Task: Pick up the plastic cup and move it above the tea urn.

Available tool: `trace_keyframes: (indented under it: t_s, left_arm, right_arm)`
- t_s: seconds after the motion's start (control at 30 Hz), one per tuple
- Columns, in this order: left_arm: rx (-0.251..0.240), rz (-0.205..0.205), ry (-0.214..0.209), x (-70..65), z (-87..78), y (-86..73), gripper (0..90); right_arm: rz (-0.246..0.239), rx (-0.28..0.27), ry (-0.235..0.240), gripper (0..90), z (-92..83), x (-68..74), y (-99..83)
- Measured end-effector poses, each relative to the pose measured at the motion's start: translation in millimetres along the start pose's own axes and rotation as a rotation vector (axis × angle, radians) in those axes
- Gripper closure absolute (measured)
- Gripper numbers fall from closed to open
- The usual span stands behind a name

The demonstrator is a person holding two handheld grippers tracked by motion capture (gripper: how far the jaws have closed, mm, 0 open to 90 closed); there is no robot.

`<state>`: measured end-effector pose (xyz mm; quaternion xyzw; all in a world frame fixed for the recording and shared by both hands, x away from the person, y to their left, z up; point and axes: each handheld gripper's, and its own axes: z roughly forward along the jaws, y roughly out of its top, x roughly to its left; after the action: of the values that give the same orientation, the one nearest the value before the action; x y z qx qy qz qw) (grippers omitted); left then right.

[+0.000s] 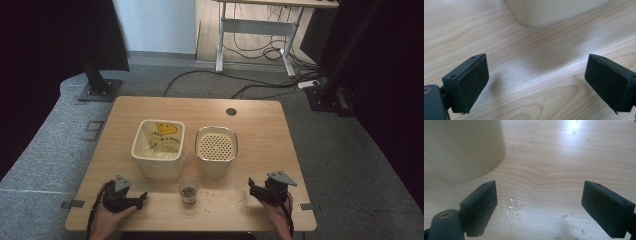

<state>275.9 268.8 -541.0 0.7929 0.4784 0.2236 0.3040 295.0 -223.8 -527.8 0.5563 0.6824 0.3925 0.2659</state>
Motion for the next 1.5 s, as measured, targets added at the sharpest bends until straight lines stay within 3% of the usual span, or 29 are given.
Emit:
trace_keyframes:
  t_s: [0.2, 0.27, 0.3, 0.33, 0.37, 0.47, 0.6, 0.63, 0.67, 0.7, 0.77, 0.8, 0.87, 1.1, 1.2, 1.37, 1.4, 1.5]
  left_arm:
    - [-0.007, 0.0, 0.023, 4.7, -5.2, -0.4, 7.2]
    - [-0.014, -0.004, 0.027, 5.8, -7.9, -1.0, 8.0]
    - [-0.017, -0.005, 0.026, 6.0, -8.6, -1.1, 8.0]
    - [-0.024, -0.01, 0.023, 6.6, -10.1, -1.1, 8.2]
    - [-0.027, -0.015, 0.02, 6.9, -11.0, -1.1, 8.2]
    - [-0.031, -0.026, 0.009, 6.0, -12.5, -1.6, 8.3]
    - [-0.032, -0.027, 0.006, 6.2, -13.9, -2.8, 8.3]
    - [-0.033, -0.031, 0.008, 6.7, -14.0, -3.0, 8.7]
    - [-0.034, -0.036, 0.009, 7.3, -14.0, -3.2, 9.2]
    - [-0.034, -0.042, 0.004, 8.1, -14.2, -3.3, 9.3]
    - [-0.035, -0.045, 0.002, 8.1, -14.2, -3.3, 9.7]
    - [-0.034, -0.045, -0.002, 7.2, -14.0, -3.0, 9.8]
    - [-0.03, -0.04, -0.004, 6.2, -13.7, -2.8, 9.8]
    - [-0.022, -0.025, -0.016, 1.9, -12.6, -2.0, 9.8]
    - [-0.015, -0.022, -0.015, 2.2, -11.8, -2.3, 9.9]
    - [-0.017, -0.019, -0.013, 1.8, -11.9, -2.8, 11.5]
    - [-0.015, -0.018, -0.014, 2.1, -11.2, -3.0, 11.6]
    - [-0.008, -0.024, -0.016, 3.0, -9.4, -3.5, 12.0]
  right_arm:
    - [-0.011, -0.016, 0.055, 15.3, -5.1, 10.9, 2.3]
    - [-0.042, -0.036, 0.105, 18.0, -10.0, 24.7, 4.0]
    - [-0.042, -0.036, 0.105, 18.0, -10.0, 24.7, 4.0]
    - [-0.057, -0.046, 0.155, 19.0, -11.5, 33.5, 4.5]
    - [-0.057, -0.046, 0.155, 19.0, -11.5, 33.5, 4.5]
    - [-0.083, -0.063, 0.24, 20.4, -12.1, 53.6, 2.3]
    - [-0.173, -0.102, 0.262, 24.0, -14.6, 86.3, -1.5]
    - [-0.183, -0.106, 0.287, 24.7, -15.0, 92.4, -2.5]
    - [-0.174, -0.089, 0.355, 25.3, -15.0, 103.1, -4.6]
    - [-0.172, -0.079, 0.391, 24.9, -14.4, 108.0, -5.9]
    - [-0.172, -0.071, 0.416, 24.3, -13.7, 111.9, -6.7]
    - [-0.169, -0.043, 0.478, 21.2, -9.2, 123.0, -8.6]
    - [-0.155, -0.01, 0.537, 18.2, -3.7, 130.9, -9.2]
    - [-0.174, 0.004, 0.577, 13.6, 7.7, 154.3, -6.8]
    - [-0.226, 0.007, 0.565, 14.5, 18.0, 172.5, -5.1]
    - [-0.226, -0.014, 0.559, 23.1, 31.2, 184.6, -1.5]
    - [-0.254, -0.015, 0.562, 26.9, 37.3, 189.2, -0.8]
    - [-0.265, -0.031, 0.553, 31.9, 40.6, 191.7, -0.8]
